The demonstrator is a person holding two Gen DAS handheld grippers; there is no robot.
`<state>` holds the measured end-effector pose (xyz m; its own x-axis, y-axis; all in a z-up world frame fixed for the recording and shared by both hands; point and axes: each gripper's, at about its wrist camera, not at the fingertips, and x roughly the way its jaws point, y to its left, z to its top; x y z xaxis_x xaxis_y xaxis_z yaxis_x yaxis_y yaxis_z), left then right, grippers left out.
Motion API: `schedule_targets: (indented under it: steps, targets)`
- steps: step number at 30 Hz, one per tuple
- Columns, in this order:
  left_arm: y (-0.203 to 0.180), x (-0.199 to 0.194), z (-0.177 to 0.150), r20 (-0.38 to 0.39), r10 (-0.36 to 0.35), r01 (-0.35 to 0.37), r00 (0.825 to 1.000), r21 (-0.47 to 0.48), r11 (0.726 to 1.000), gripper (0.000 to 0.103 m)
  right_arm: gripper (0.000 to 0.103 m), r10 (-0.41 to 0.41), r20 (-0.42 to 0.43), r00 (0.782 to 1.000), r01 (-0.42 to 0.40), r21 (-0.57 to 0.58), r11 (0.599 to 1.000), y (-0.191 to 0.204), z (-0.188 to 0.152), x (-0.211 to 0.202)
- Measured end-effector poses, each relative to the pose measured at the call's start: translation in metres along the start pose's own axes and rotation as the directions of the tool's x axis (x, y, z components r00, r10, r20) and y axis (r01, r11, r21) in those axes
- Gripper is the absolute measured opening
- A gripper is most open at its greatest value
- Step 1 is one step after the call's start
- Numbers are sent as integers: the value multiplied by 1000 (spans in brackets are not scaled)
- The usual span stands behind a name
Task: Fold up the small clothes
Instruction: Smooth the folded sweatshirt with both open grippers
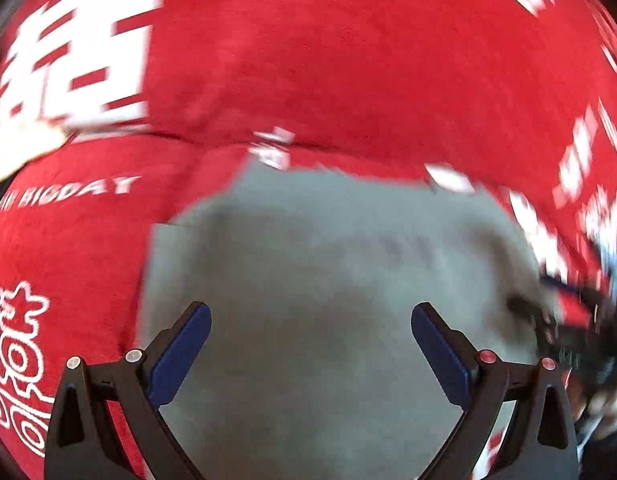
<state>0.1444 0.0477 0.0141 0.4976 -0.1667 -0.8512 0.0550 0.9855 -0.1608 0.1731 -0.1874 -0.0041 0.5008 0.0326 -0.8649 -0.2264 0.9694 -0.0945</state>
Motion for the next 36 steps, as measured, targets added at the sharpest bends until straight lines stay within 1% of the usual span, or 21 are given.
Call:
schedule_targets:
  steps: [2,3,5,7,9,11,13,15,18,20,21,22,23,25,27,28,30,32,33,34,36]
  targets:
    - [0,10,-7,-13,100,-100,995,30,995,101,84,-12,-17,1000,13,42,999,-21,-11,4]
    - [12,18,-12,-34,148,-148,988,9,989,101,84,10,-11,1000,-9,95,995,-34,-16,0]
    - [37,20,-17,-35,75,-78,997,-77,994,103,85,-11,-30,999,18,211,977,-66,-24,-4]
    - [60,11,-19,-49,133,-139,990,-160,977,103,86,-23,-37,999,33,283,959,-87,-34,-12]
    - [72,2,-22,-64,109,-121,992,-233,965,103,85,-32,-26,999,39,306,951,-89,-40,-24]
    - [74,-6,-29,-52,93,-103,994,-255,961,103,86,-53,-1,999,51,285,957,-74,-44,-42]
    - [56,-18,-38,-20,76,-78,997,-253,964,103,86,-16,40,999,6,238,971,-43,-42,-53]
    - [34,-21,-48,-16,49,-51,999,-223,973,103,86,5,57,998,-16,180,984,-12,-46,-59]
    - [7,-16,-60,1,96,-95,995,-135,986,103,86,23,20,1000,-24,76,997,36,-54,-47]
    - [3,-13,-68,1,137,-136,991,-108,985,103,86,-12,-3,1000,12,44,999,45,-62,-36]
    - [7,-9,-73,-5,172,-172,985,-107,979,103,86,-10,18,1000,9,63,998,38,-68,-37]
    - [15,-9,-73,-15,187,-188,982,-115,975,103,86,2,14,1000,-3,96,995,29,-72,-37]
    - [31,-7,-73,-30,184,-186,982,-135,973,103,86,7,5,1000,-8,132,991,18,-75,-38]
    - [57,-14,-82,-41,120,-125,992,-205,971,103,86,-11,-3,1000,11,188,982,-8,-84,-44]
    - [77,-23,-88,-53,146,-155,988,-257,954,103,86,6,-1,1000,-5,214,977,-29,-92,-48]
    - [89,-27,-93,-58,120,-132,991,-289,948,103,86,7,1,1000,-7,222,975,-36,-96,-54]
    - [114,-33,-99,-67,93,-111,993,-358,927,103,87,-79,-41,996,87,245,966,-47,-100,-60]
    - [135,-42,-106,-60,95,-112,994,-424,899,103,87,-57,-30,998,63,282,957,-56,-103,-68]
    - [139,-46,-109,-55,94,-109,994,-439,892,103,87,-40,-15,999,43,302,952,-59,-105,-73]
    - [140,-51,-111,-50,92,-105,995,-450,887,103,87,-29,-2,1000,29,314,949,-60,-106,-77]
    - [136,-54,-106,-41,84,-94,996,-443,892,103,87,-22,9,1000,18,303,953,-52,-103,-81]
